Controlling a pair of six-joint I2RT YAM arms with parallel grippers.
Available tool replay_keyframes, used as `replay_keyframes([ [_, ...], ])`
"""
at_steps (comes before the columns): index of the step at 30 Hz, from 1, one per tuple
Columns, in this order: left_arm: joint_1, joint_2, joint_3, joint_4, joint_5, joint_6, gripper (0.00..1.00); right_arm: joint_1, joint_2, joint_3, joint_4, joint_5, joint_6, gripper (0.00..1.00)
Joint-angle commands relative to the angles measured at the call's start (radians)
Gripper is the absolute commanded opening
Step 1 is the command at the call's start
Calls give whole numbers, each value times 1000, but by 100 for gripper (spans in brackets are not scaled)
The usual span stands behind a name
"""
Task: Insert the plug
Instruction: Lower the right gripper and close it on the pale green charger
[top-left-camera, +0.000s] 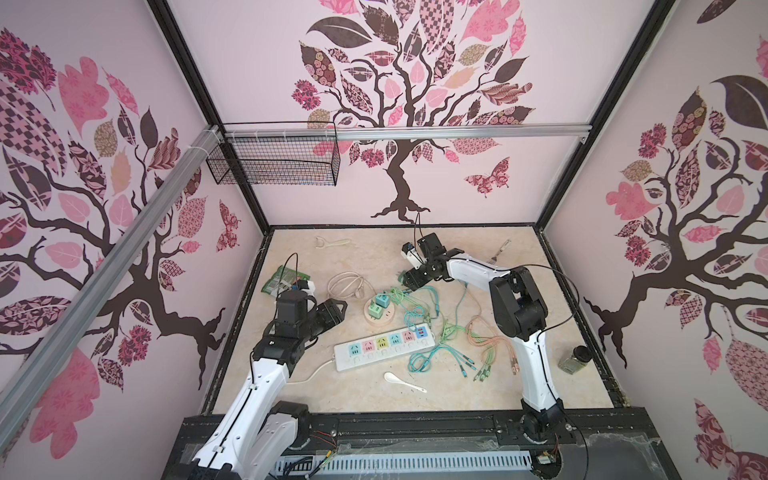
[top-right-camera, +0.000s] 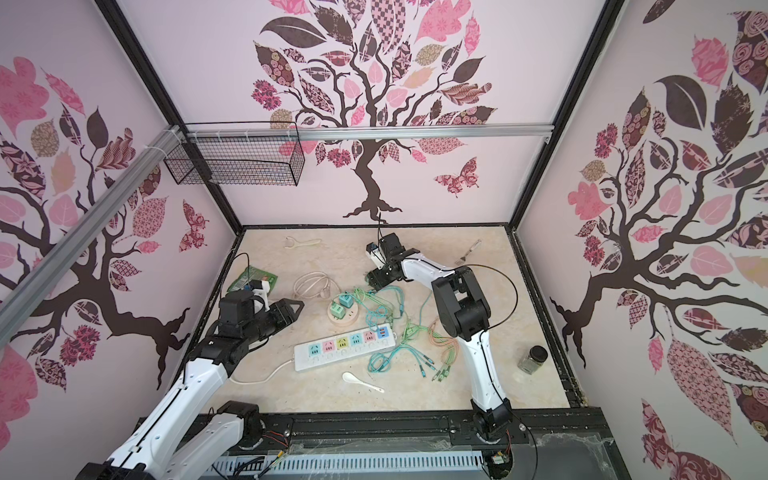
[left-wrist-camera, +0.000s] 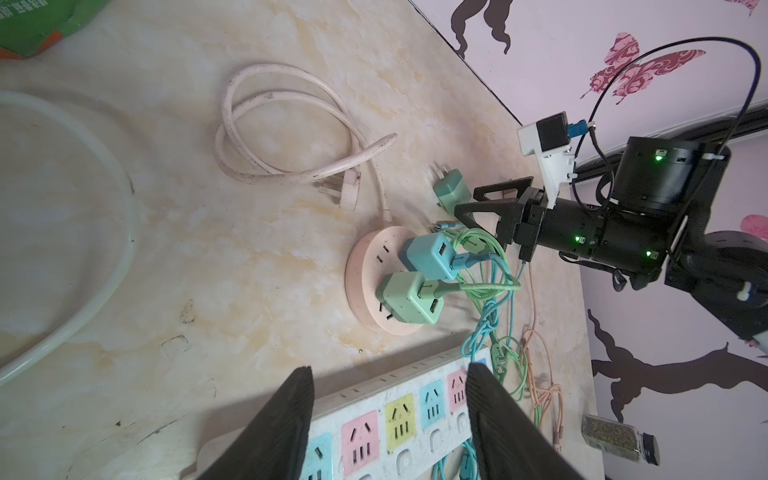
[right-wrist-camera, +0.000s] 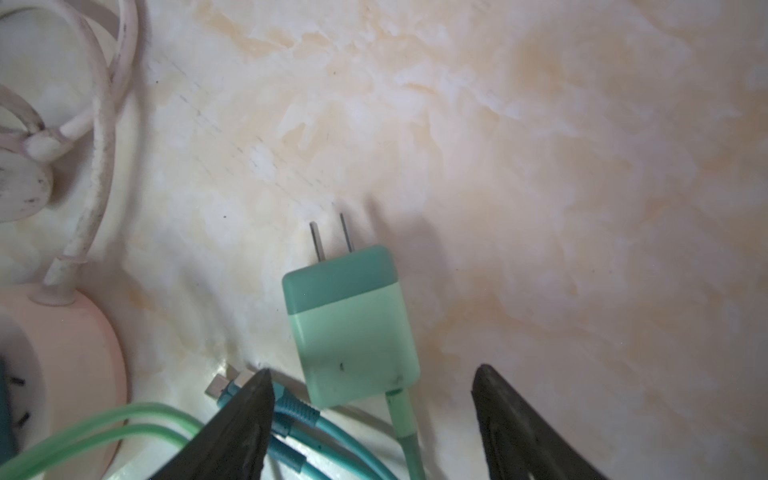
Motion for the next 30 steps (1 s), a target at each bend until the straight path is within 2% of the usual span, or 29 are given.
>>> replay_keyframes([
  [1, 5, -16, -9, -7, 9, 13, 62, 5, 64, 54, -30, -10, 28, 76],
  [12, 7, -10, -3, -11, 12, 15, 62, 8, 113, 85, -47, 15, 52, 64],
  [19, 6, -4, 9, -12, 14, 12, 62, 8, 106, 79, -60, 30, 52, 46],
  [25, 7, -1, 8, -7, 17, 7, 62, 7, 42, 50, -45, 67, 49, 35],
  [30, 8, -3, 7, -7, 22, 5, 62, 6, -55, 27, -16, 115, 43, 32],
])
